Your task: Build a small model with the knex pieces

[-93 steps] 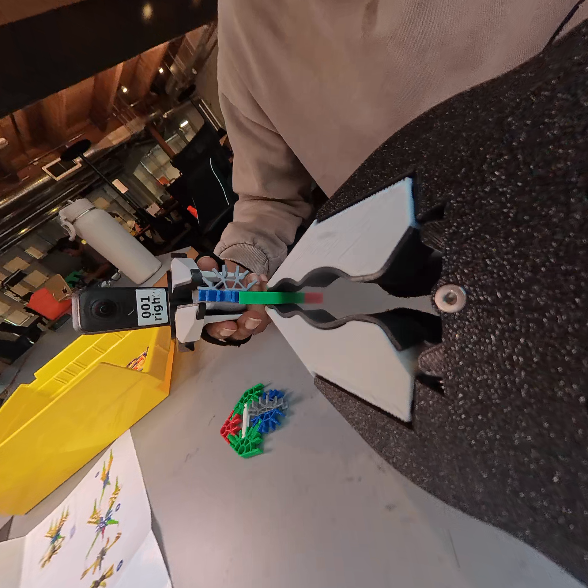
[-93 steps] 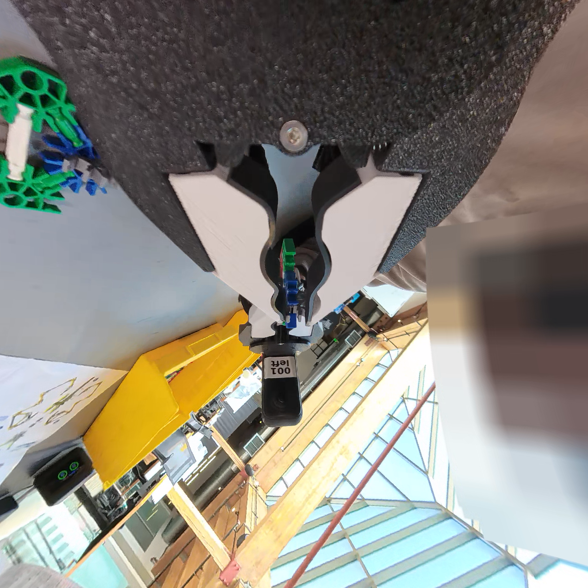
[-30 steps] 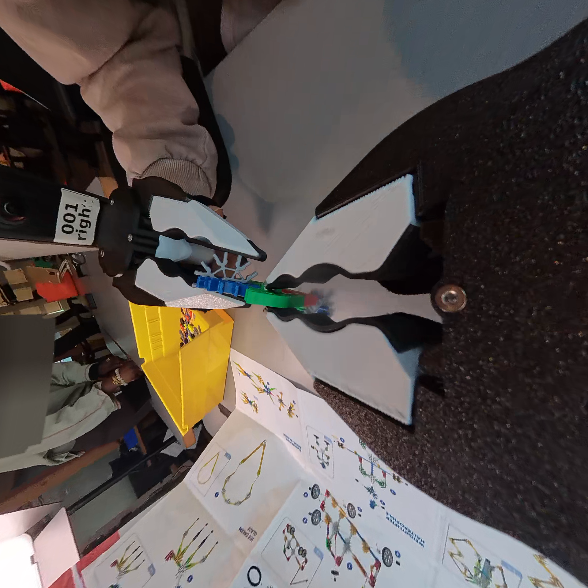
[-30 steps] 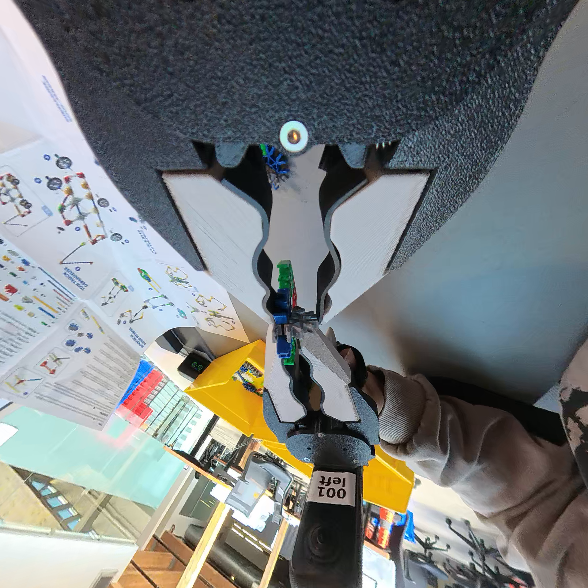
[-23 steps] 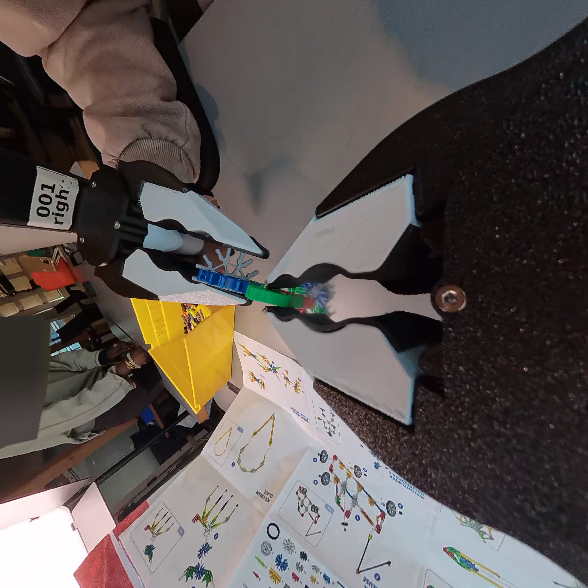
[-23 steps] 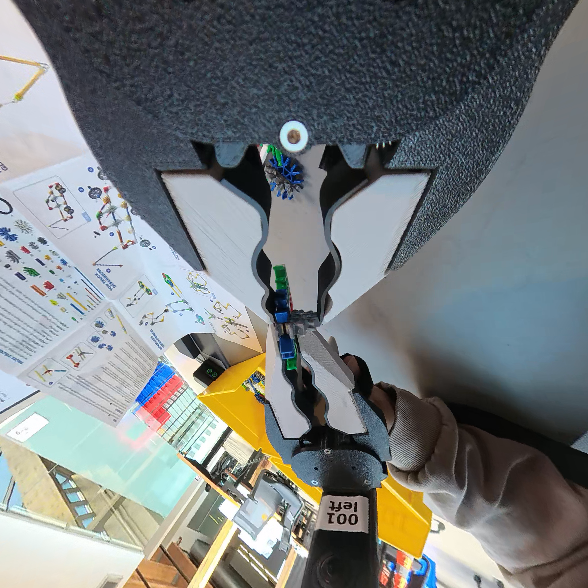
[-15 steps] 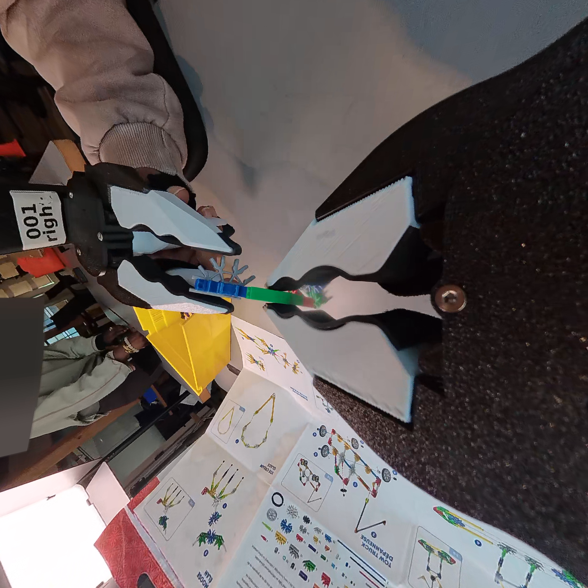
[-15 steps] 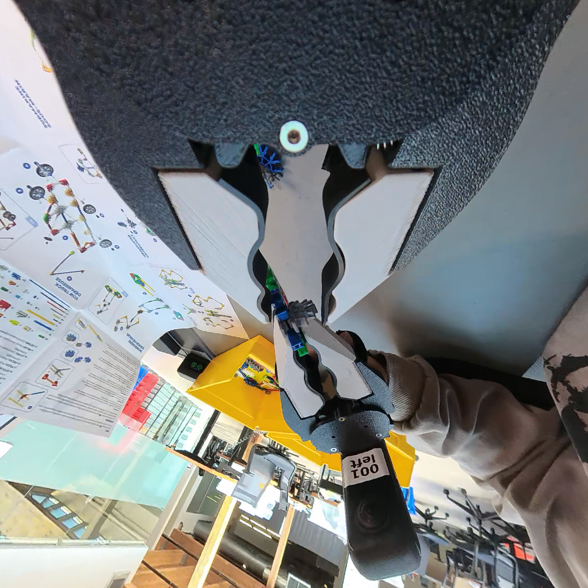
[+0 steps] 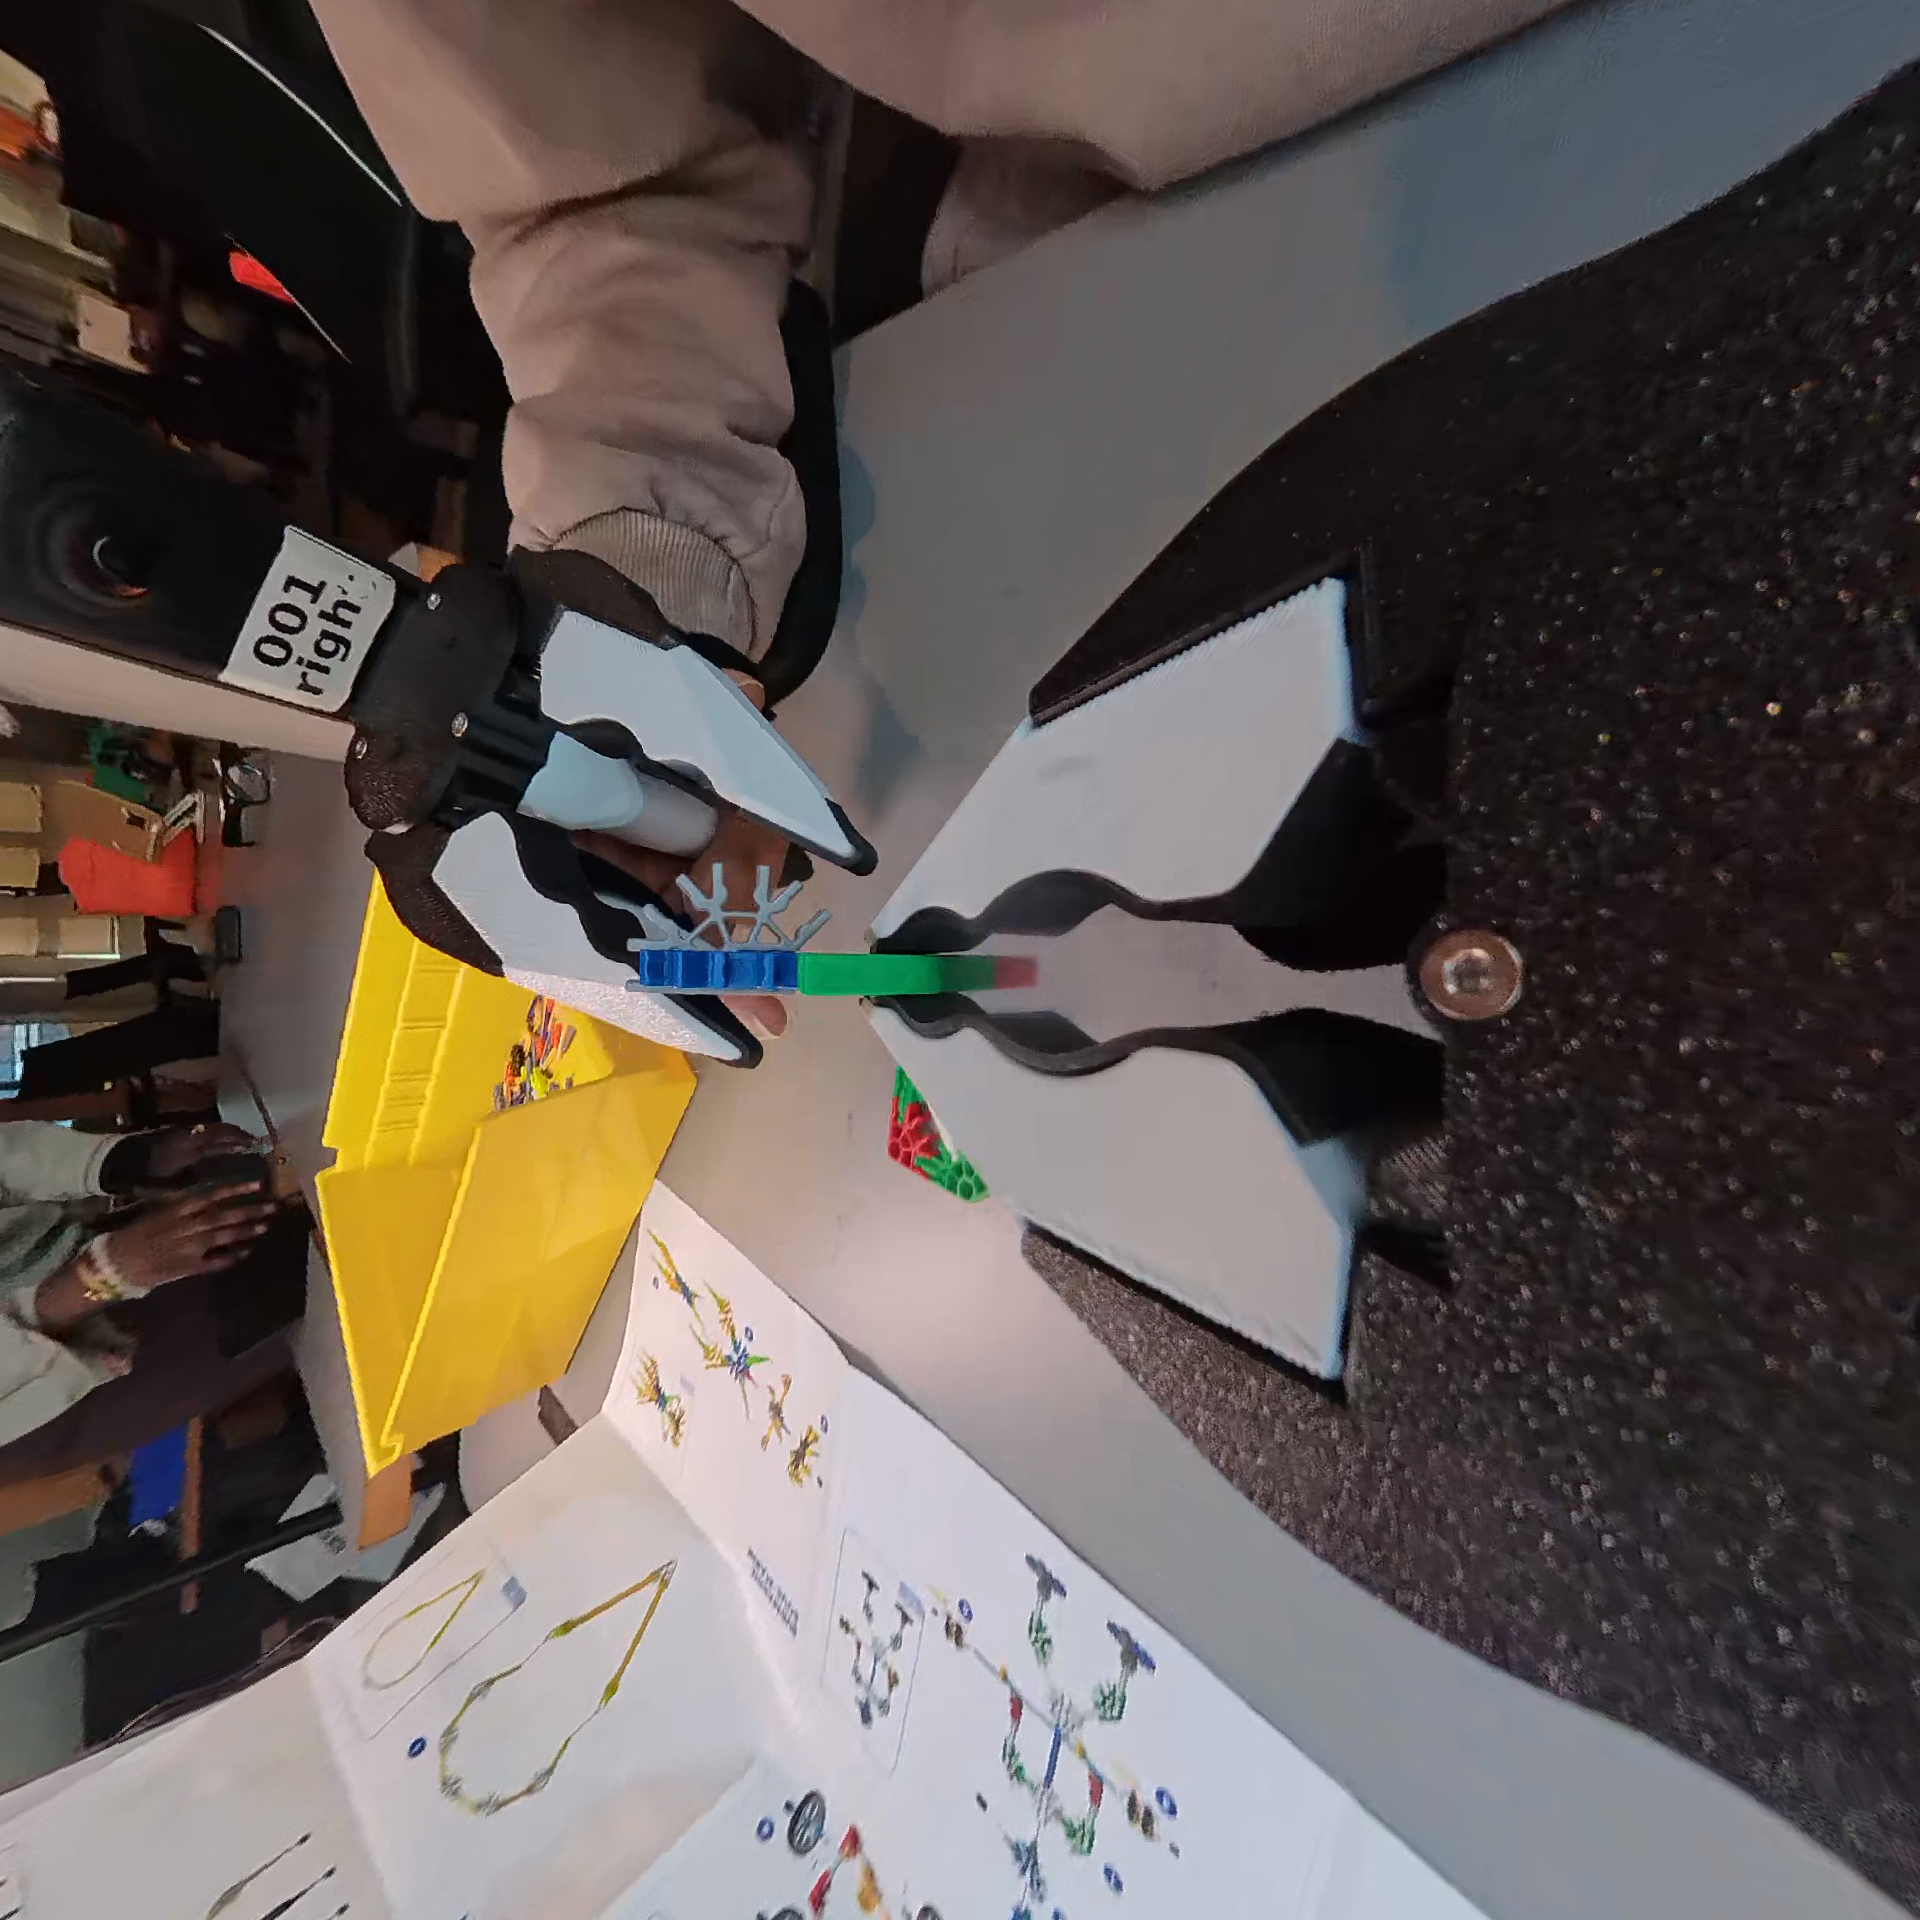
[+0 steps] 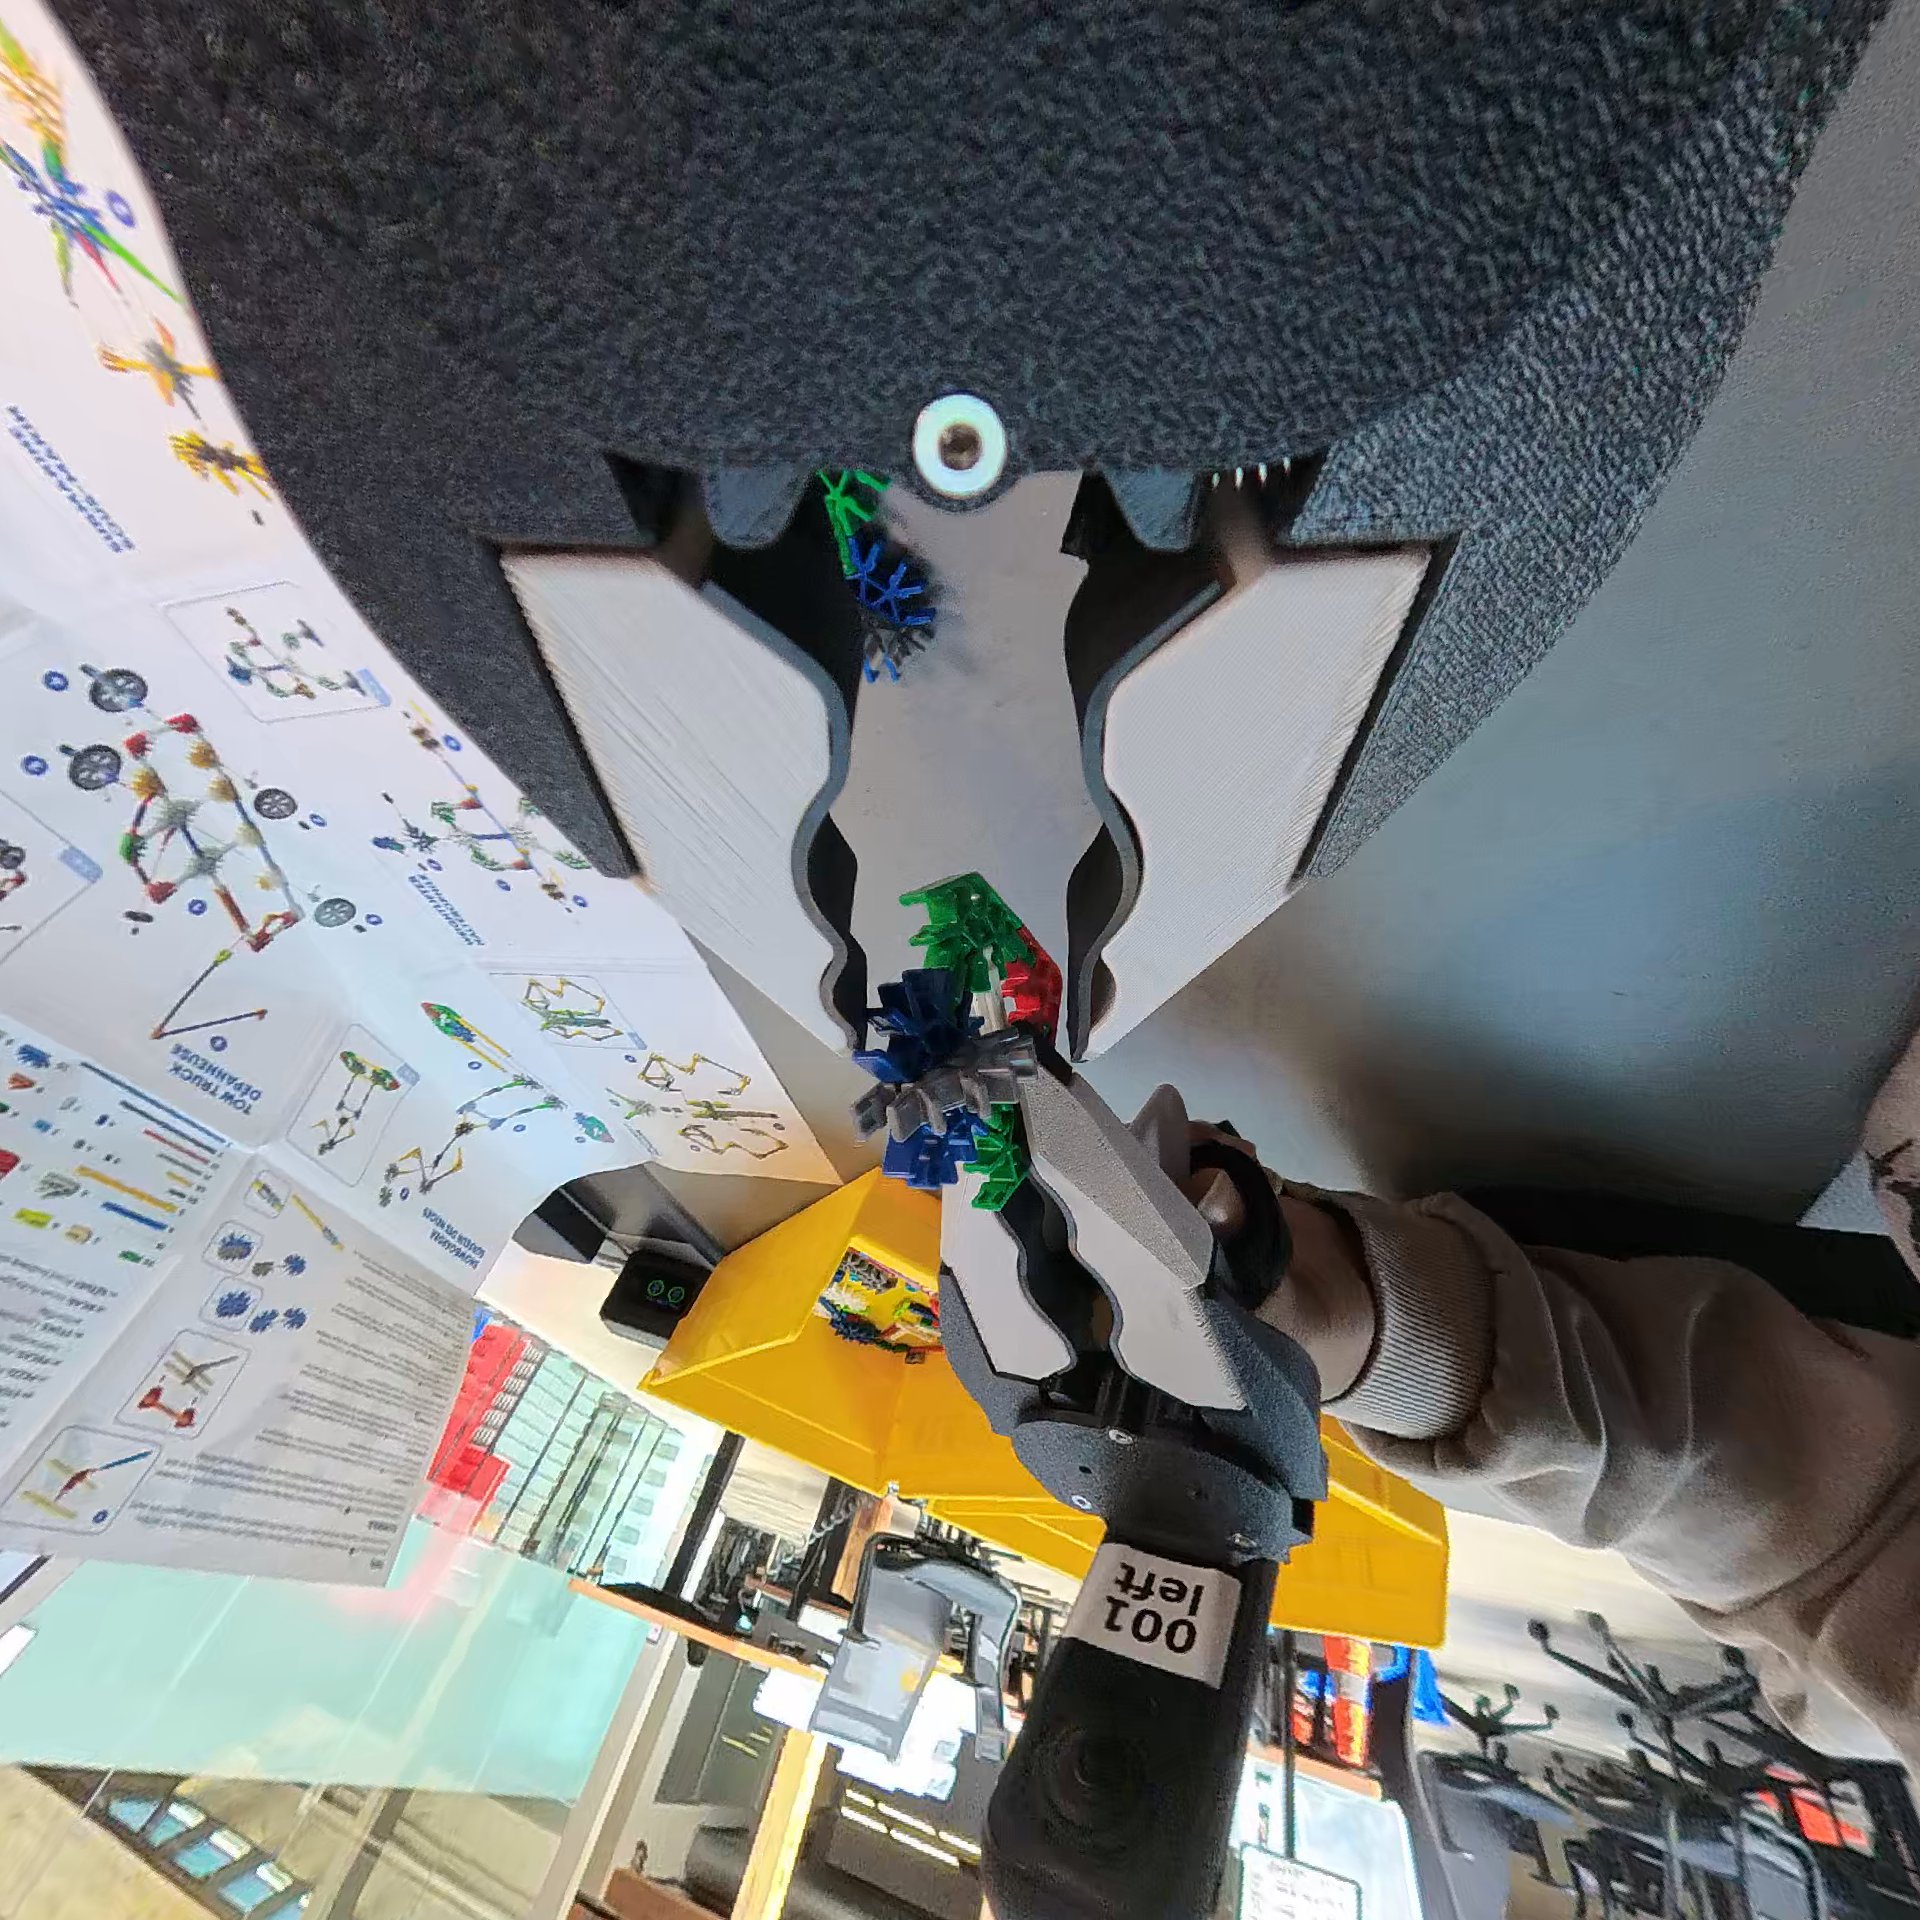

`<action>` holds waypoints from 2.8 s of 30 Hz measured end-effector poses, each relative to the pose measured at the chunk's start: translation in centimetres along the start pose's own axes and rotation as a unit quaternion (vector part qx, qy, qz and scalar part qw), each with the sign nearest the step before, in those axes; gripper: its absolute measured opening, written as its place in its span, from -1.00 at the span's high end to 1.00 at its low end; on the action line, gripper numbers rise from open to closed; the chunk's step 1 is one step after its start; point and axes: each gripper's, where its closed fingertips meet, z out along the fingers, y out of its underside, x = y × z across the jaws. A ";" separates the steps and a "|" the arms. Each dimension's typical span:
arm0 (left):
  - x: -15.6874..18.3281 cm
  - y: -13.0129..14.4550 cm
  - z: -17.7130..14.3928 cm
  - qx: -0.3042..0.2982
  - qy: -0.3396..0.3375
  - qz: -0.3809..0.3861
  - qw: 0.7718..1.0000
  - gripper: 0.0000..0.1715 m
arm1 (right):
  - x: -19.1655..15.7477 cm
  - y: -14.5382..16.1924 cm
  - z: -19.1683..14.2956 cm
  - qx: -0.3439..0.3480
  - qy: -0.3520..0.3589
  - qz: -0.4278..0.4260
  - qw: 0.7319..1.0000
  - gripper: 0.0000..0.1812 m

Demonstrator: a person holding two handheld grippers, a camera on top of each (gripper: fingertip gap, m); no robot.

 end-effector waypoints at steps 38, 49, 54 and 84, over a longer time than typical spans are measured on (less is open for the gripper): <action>-3.4 1.1 0.2 0.057 0.036 -0.360 0.931 0.90 | 2.3 1.0 1.2 -0.016 0.114 0.053 0.992 0.92; -3.3 -0.3 0.7 0.060 -0.028 -0.280 0.958 0.95 | 4.8 0.8 0.6 -0.046 0.222 -0.011 0.974 0.96; -3.4 0.7 0.9 0.050 -0.027 -0.298 0.953 0.95 | 4.7 1.7 0.9 -0.077 0.228 -0.035 0.970 0.95; 0.3 -0.5 1.8 0.073 0.115 -0.309 0.941 0.79 | 2.8 -0.2 0.8 0.146 -0.079 0.467 0.868 0.97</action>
